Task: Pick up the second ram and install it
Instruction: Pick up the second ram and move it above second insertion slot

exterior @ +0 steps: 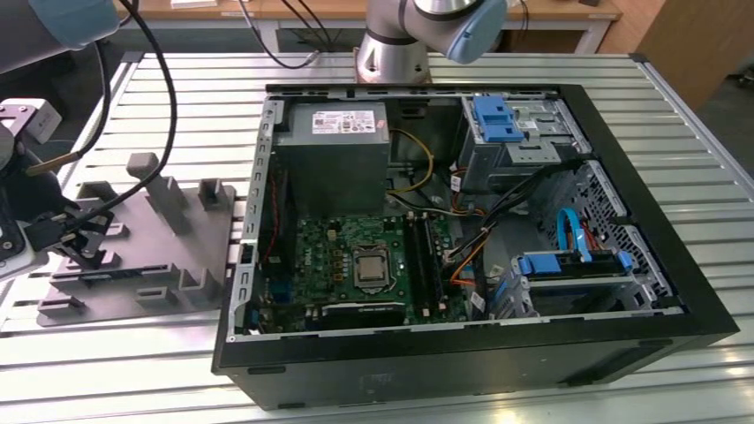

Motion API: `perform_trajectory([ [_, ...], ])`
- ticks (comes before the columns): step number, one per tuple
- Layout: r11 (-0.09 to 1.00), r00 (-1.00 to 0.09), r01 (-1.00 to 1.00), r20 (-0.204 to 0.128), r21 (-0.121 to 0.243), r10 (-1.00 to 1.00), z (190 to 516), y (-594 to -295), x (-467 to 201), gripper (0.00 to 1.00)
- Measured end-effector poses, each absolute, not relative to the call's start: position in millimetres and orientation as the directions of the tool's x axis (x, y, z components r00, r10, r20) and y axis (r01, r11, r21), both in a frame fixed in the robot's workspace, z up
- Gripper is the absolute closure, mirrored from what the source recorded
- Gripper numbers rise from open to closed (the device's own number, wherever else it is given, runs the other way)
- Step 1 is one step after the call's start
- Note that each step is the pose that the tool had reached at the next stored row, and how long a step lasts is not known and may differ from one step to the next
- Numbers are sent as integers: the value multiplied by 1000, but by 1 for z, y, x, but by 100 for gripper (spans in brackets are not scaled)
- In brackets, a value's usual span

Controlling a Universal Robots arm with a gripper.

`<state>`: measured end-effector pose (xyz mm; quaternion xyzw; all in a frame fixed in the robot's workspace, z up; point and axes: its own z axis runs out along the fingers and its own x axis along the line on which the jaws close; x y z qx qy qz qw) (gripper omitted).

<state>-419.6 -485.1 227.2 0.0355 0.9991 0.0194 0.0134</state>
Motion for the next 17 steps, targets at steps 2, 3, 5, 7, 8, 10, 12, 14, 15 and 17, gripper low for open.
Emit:
perform_trajectory([
  [2,997,-998,60,-25,40,61,227,-485,-420,90],
  [3,998,-998,52,-25,39,53,227,-485,-420,90],
  [5,999,-999,36,-26,38,37,227,-485,-420,90],
  [7,999,-999,21,-25,36,22,227,-485,-420,90],
  [8,999,-1000,15,-26,36,16,227,-485,-420,90],
  [10,999,-1000,5,-25,36,6,227,-485,-420,90],
  [12,999,-1000,-3,-26,36,-3,227,-485,-420,90],
  [14,999,-1000,-9,-26,36,-8,227,-485,-420,90],
  [15,999,-1000,-11,-25,36,-10,227,-485,-420,90],
  [17,999,-1000,-17,-26,36,-16,227,-485,-420,90],
])
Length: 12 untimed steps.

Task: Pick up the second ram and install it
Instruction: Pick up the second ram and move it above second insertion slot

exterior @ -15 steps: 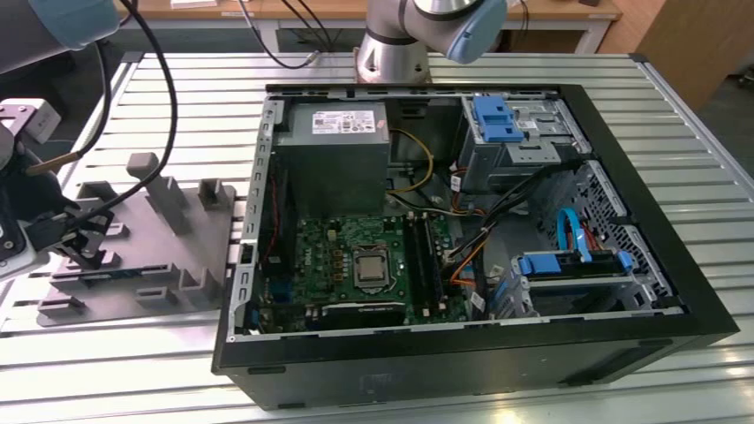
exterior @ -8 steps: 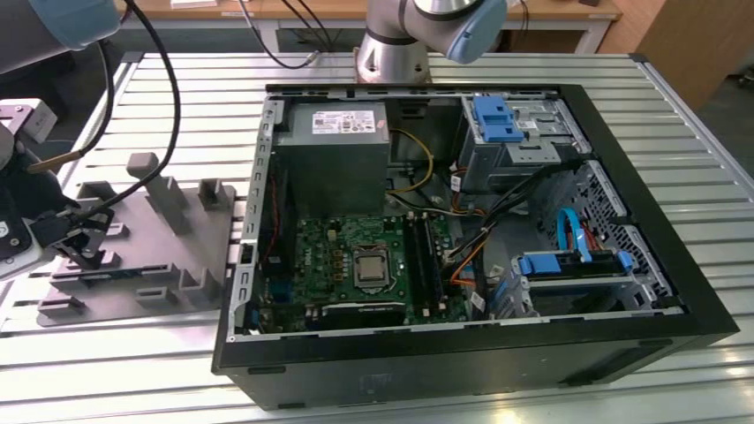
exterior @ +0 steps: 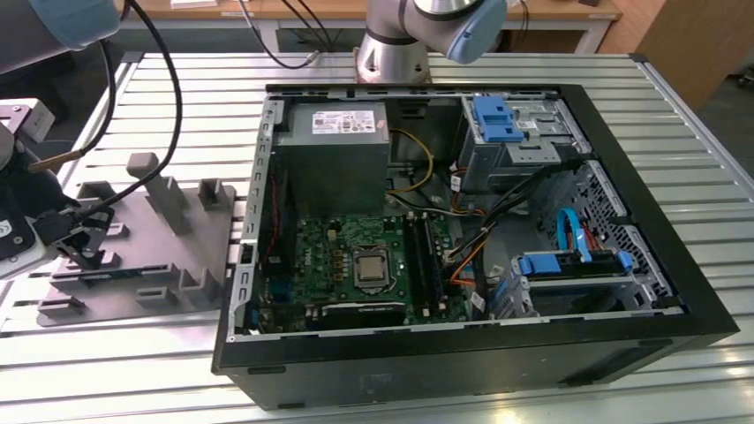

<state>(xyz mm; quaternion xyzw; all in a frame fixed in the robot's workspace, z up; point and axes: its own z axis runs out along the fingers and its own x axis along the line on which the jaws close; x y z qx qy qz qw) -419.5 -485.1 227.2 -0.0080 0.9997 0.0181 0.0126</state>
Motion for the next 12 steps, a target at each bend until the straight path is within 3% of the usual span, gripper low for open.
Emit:
perform_trajectory([
  [12,998,-998,-51,-26,36,-51,227,-485,-420,90],
])
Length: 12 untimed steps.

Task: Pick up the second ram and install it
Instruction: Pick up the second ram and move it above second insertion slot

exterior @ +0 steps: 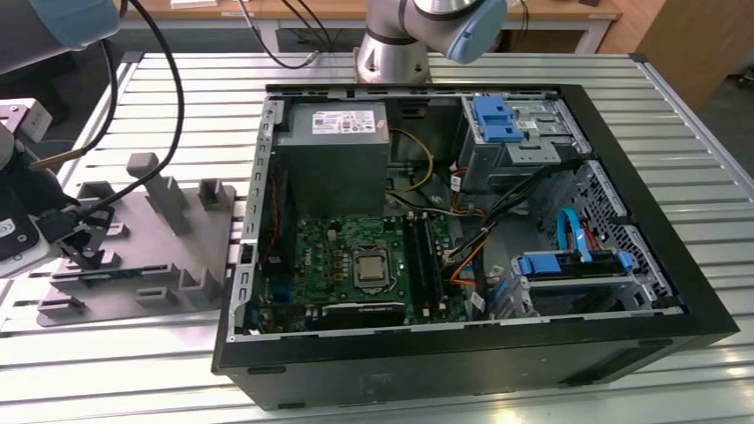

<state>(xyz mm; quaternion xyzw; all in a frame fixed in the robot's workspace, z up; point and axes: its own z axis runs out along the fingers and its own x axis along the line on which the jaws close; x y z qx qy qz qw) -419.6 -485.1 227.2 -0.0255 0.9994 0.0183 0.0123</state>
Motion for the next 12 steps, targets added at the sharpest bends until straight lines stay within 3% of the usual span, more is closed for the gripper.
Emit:
perform_trajectory([
  [12,993,-994,-110,-25,36,-109,227,-485,-420,90],
])
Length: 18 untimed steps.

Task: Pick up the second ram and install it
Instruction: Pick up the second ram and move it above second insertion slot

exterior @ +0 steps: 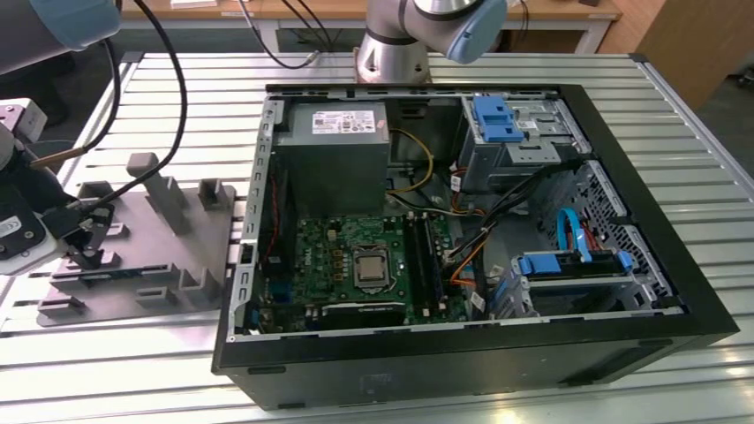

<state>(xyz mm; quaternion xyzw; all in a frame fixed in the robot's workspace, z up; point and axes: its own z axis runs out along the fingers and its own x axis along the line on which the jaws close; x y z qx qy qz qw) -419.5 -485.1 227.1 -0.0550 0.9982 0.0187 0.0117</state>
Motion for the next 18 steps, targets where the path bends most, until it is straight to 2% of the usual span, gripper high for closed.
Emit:
perform_trajectory([
  [18,973,-974,-226,-26,36,-225,227,-485,-420,90],
])
